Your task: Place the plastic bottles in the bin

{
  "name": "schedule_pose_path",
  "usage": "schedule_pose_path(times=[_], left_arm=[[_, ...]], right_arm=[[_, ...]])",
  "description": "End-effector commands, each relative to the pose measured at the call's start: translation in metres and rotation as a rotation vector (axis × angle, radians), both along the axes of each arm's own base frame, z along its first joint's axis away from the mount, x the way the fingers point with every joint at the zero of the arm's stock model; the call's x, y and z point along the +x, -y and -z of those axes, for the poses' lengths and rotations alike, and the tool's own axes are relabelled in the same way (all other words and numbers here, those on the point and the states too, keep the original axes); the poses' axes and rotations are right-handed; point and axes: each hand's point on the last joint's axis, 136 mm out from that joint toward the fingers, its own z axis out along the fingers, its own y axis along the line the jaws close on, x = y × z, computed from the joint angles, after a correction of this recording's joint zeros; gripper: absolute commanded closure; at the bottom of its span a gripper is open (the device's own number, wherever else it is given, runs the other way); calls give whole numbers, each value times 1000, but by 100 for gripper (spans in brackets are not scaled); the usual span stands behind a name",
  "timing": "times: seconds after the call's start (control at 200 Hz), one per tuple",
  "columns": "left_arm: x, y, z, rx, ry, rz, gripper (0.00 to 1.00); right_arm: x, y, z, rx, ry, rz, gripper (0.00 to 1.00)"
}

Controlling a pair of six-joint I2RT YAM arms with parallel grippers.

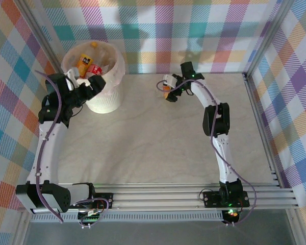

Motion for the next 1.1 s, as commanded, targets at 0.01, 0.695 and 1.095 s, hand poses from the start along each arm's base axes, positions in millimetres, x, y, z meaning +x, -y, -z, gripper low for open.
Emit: schedule_pose_path(times=[0.01,0.695,1.095], left_arm=[[-15,-3,21,50,-62,1,0],[-33,34,25,-37,-9,134,0],[-53,107,0,-112,92,324,0]], right_arm=[[3,-9,2,8,61,-103,0],[-55,0,-74,221,-1,66,54],[-185,16,-187,674,-303,362,60]])
